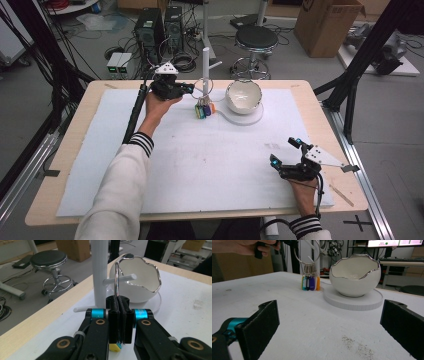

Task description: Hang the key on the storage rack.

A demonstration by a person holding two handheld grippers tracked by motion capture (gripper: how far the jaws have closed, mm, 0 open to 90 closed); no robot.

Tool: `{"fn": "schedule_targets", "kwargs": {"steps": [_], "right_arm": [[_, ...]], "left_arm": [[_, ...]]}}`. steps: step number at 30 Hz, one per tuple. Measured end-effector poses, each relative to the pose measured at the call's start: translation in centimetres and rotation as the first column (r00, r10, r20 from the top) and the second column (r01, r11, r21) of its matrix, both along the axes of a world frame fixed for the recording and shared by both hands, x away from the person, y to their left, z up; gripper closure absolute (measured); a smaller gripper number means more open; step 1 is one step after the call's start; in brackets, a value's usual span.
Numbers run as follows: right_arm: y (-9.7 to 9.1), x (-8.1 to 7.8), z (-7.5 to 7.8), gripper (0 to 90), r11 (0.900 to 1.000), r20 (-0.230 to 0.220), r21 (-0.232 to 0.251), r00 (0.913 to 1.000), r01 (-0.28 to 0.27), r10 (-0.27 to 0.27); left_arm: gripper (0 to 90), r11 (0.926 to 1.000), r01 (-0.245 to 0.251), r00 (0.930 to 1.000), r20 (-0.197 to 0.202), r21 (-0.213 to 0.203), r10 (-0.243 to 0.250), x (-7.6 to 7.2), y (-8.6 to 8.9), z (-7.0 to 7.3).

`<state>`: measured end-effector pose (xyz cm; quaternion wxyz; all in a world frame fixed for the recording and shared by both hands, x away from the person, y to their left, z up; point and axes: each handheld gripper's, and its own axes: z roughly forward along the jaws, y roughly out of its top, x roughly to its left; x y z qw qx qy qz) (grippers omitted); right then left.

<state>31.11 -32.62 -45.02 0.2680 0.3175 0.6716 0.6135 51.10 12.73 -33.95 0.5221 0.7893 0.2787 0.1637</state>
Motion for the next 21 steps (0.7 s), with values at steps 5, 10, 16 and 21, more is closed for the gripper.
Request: {"fn": "schedule_targets", "kwargs": {"steps": [5,10,16,21], "right_arm": [[-0.01,0.01,0.00,1.7,1.0000,0.001,-0.001,1.0000,0.000,0.000],[0.01,0.00,0.00,1.7,1.0000,0.001,-0.002,1.0000,0.001,-0.001],[0.01,-0.01,0.00,1.7,1.0000,0.001,-0.001,1.0000,0.001,-0.001],[0.03,0.01,-0.01,1.7,1.0000,0.004,-0.002,1.0000,0.001,-0.001]], "left_arm": [[87.1,0.9991,-0.038,0.9986,-0.036,0.016,0.039,0.29,-0.08,-0.51],[86.9,0.9975,-0.060,0.9974,-0.038,0.037,0.061,0.30,-0.49,-0.90],[84.8,0.9961,-0.079,0.9968,0.009,0.039,0.079,0.03,-0.36,-0.97],[54.9,0.9941,-0.102,0.9947,0.020,0.038,0.101,-0.64,0.28,-0.76]]}}
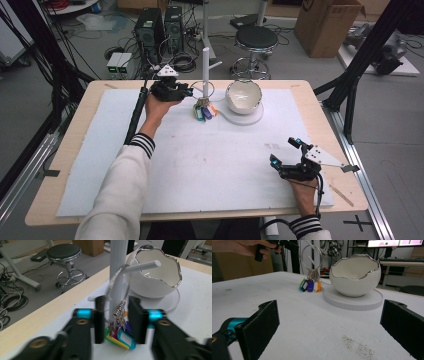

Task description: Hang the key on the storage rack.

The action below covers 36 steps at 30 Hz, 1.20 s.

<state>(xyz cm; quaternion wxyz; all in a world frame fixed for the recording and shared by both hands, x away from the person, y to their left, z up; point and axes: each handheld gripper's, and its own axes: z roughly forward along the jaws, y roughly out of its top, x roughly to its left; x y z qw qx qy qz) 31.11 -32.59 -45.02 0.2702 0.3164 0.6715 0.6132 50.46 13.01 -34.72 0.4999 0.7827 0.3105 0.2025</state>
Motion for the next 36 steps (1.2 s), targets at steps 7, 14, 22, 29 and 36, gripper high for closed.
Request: {"fn": "schedule_targets", "kwargs": {"steps": [7,14,22,29,36], "right_arm": [[0.0,0.0,0.0,1.7,1.0000,0.000,-0.001,1.0000,0.003,-0.003],[0.1,0.0,0.0,1.8,0.9999,0.001,-0.004,1.0000,0.010,-0.010],[0.1,0.0,0.0,1.7,0.9999,0.003,-0.007,0.9999,0.013,-0.013],[0.1,0.0,0.0,1.7,0.9999,0.006,-0.010,0.9999,0.012,-0.012],[0.2,-0.1,0.0,1.7,0.9999,0.001,-0.011,0.9999,0.013,-0.013]], "left_arm": [[11.6,0.9996,-0.004,0.9999,0.011,0.028,0.004,-3.1,1.0,0.3],[1.7,0.9977,0.061,0.9924,0.109,-0.032,-0.057,-7.5,3.4,0.8],[1.7,0.9924,0.093,0.9784,0.192,-0.081,-0.076,-13.6,7.5,-0.4],[1.7,0.9922,0.074,0.9807,0.188,-0.100,-0.054,-17.7,11.0,-3.5],[1.7,0.9853,0.049,0.9793,0.202,-0.164,-0.015,-20.4,13.4,-6.7]]}}
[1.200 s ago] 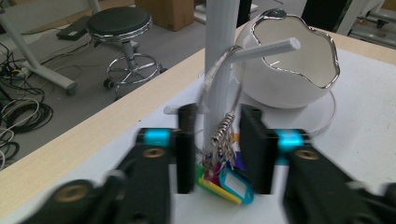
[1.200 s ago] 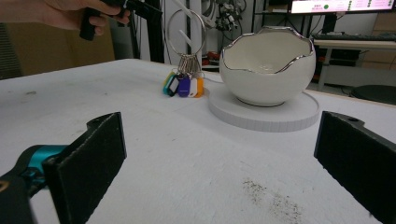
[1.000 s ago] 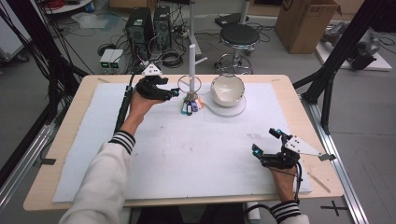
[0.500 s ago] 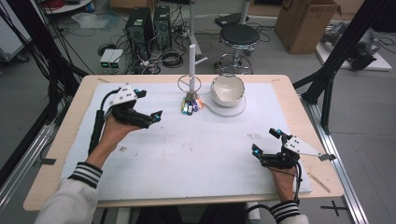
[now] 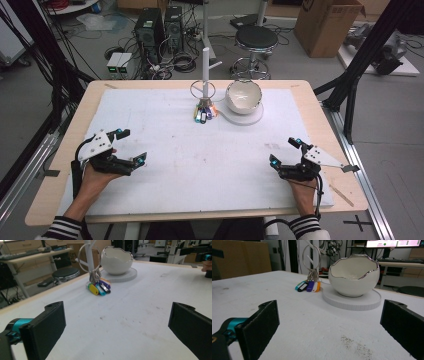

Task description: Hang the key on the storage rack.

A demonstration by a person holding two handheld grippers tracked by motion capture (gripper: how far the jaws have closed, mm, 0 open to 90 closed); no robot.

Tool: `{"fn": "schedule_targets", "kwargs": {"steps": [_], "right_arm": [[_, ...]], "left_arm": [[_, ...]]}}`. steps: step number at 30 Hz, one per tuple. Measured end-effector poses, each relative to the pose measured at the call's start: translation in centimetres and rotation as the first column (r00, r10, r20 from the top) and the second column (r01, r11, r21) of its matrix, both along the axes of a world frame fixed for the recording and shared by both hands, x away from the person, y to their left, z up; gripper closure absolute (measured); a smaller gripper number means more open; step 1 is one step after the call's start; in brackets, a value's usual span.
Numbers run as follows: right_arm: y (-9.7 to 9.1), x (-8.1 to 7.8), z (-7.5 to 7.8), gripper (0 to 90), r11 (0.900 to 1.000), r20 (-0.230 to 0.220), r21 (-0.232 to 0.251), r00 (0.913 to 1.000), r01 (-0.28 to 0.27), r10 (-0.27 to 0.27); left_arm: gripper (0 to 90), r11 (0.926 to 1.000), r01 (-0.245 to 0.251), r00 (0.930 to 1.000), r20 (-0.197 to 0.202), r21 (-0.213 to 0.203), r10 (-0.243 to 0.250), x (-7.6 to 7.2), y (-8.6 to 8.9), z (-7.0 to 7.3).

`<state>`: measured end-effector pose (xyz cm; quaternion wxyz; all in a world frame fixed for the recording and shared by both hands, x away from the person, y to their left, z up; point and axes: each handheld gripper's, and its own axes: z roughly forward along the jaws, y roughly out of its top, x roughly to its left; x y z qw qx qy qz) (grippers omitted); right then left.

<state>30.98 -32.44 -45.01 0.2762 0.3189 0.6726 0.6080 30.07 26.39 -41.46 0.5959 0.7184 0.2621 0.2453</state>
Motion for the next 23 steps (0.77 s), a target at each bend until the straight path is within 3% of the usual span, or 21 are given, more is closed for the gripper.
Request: {"fn": "schedule_targets", "kwargs": {"steps": [7,13,15,23], "right_arm": [[0.0,0.0,0.0,1.7,1.0000,0.006,-0.003,1.0000,0.001,-0.001],[0.0,0.0,0.0,1.7,1.0000,0.007,-0.003,1.0000,0.004,-0.004],[0.0,0.0,0.0,1.7,1.0000,0.003,-0.002,1.0000,0.004,-0.004],[0.0,0.0,0.0,1.7,1.0000,0.009,-0.008,1.0000,0.002,-0.002]], "left_arm": [[1.7,0.9937,-0.055,0.9972,0.044,-0.098,0.060,-1.7,1.5,-1.9],[1.7,0.9912,-0.093,0.9936,0.054,-0.093,0.099,-2.5,1.9,-3.5],[1.7,0.9907,-0.091,0.9921,0.077,-0.101,0.099,-2.7,2.0,-3.6],[1.7,0.9897,-0.106,0.9904,0.078,-0.096,0.114,-2.8,2.0,-3.6]]}}
